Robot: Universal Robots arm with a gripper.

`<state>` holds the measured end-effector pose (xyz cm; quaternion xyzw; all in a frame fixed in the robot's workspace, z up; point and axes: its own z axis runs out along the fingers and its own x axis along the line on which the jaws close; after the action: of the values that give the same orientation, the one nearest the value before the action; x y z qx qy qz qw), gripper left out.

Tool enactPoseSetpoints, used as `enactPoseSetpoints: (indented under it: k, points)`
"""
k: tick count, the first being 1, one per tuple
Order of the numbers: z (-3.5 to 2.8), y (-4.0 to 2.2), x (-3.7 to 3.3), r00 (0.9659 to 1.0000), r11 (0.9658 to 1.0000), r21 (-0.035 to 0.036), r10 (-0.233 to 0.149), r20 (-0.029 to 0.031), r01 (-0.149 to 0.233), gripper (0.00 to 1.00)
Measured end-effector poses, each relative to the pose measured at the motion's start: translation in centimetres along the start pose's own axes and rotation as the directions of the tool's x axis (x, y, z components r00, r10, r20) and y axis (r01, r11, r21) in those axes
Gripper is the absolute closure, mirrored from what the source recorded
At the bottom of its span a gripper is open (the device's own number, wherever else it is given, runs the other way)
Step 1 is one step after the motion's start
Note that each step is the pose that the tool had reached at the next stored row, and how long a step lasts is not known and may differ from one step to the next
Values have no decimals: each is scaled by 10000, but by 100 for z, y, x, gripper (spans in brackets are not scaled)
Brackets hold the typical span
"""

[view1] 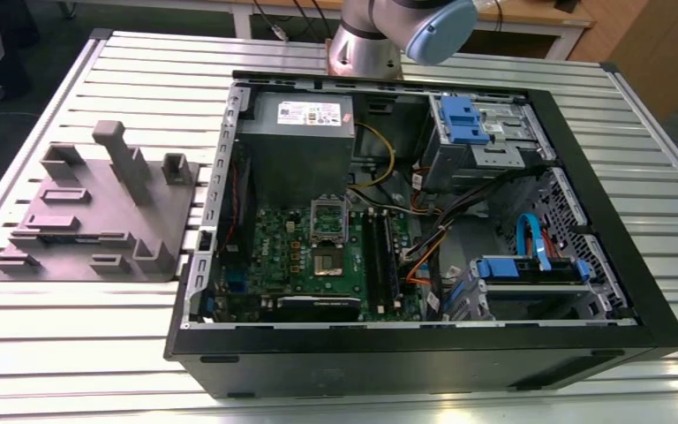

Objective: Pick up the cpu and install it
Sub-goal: 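Pick up the cpu and move it towards the insertion slot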

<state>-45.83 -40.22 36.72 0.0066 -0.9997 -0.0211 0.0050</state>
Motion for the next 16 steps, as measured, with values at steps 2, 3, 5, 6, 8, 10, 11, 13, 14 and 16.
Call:
enactPoseSetpoints:
  k: [2, 3, 5, 6, 8, 10, 11, 13, 14, 16]
  points:
    - [-7, 1, 0, 10000, 10000, 1, 1, 0, -1, 53]
    - [-8, 1, 0, 10000, 10000, 0, 1, 1, -1, 53]
    - [-11, 1, 0, 10000, 10000, 1, 2, -1, -2, 53]
    - [-11, 1, 0, 10000, 10000, 1, 2, 0, -2, 53]
    - [-15, 1, 0, 10000, 10000, 1, 2, -2, -2, 53]
    - [-20, 2, 1, 10000, 10000, 1, 2, -3, -2, 53]
    - [-21, 2, 0, 10000, 10000, 1, 2, -1, -2, 53]
    - [-25, 2, 0, 10000, 10000, 1, 2, 0, -2, 53]
    - [-26, 2, 0, 10000, 10000, 1, 1, 0, -1, 53]
    - [-32, 3, 0, 10000, 10000, 1, 2, -1, -2, 53]
